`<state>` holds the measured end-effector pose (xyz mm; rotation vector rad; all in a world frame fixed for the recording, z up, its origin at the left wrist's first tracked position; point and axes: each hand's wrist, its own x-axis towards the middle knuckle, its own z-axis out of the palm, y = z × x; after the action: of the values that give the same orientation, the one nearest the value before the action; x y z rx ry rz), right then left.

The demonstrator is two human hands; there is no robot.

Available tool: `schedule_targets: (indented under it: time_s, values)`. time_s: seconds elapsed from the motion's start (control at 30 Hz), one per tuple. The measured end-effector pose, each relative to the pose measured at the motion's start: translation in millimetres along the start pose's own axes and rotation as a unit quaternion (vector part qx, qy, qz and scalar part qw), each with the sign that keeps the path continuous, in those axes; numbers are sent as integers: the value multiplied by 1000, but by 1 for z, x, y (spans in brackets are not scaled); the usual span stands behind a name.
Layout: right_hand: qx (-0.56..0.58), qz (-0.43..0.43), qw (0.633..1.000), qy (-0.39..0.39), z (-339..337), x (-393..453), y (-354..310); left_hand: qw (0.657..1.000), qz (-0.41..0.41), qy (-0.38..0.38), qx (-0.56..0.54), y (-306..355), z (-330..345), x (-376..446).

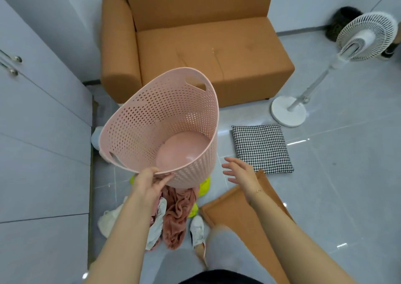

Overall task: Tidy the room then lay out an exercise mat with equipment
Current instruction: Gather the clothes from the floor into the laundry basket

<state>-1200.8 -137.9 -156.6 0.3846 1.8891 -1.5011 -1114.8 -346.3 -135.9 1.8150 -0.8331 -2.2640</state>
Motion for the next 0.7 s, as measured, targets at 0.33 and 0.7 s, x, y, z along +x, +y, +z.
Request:
schedule_targets:
  time_s: [0.33,0.7]
  values:
    - [10,-24,998,-56,8,70,-62,999,12,-27,-25,11,54,66]
    - [42,7,997,-64,-41,231,-116,998,9,-5,-60,-12,190,164]
